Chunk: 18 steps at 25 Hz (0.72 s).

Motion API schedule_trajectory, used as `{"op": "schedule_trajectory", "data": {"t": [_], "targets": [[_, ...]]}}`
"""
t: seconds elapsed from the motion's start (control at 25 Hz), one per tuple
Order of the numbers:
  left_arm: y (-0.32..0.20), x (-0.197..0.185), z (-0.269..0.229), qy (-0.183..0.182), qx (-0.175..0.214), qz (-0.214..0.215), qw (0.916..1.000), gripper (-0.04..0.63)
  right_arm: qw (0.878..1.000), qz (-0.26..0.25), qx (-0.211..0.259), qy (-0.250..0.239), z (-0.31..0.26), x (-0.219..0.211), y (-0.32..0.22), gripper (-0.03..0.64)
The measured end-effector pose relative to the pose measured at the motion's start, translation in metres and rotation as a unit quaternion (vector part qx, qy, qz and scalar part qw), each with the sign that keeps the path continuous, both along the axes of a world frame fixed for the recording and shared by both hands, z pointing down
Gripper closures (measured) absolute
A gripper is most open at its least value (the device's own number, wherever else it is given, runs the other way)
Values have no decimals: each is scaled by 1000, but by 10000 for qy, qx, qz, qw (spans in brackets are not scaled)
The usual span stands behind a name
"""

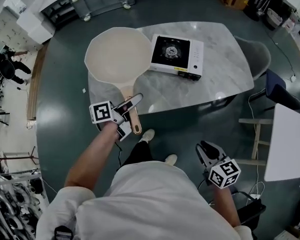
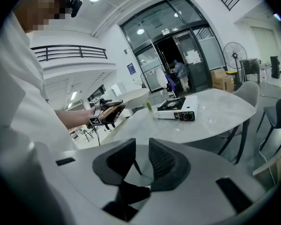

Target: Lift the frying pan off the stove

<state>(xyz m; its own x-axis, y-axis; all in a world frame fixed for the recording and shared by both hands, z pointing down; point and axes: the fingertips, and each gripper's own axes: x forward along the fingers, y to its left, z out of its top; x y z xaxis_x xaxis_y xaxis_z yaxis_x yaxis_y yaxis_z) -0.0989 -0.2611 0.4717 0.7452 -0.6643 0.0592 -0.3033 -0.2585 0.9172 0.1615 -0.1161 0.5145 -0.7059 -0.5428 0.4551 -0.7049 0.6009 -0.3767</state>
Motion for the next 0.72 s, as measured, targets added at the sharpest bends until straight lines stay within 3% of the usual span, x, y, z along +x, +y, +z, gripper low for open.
{"op": "schedule_trajectory", "data": {"t": [0.24,0.72], "targets": [[37,-34,21,113,-118,-361,9992,472,9996,-292,-49,36,3,-18,7,529],[31,-93,79,414,-241,-230,9986,471,9991,181,127,373,-22,-65,8,532]]}}
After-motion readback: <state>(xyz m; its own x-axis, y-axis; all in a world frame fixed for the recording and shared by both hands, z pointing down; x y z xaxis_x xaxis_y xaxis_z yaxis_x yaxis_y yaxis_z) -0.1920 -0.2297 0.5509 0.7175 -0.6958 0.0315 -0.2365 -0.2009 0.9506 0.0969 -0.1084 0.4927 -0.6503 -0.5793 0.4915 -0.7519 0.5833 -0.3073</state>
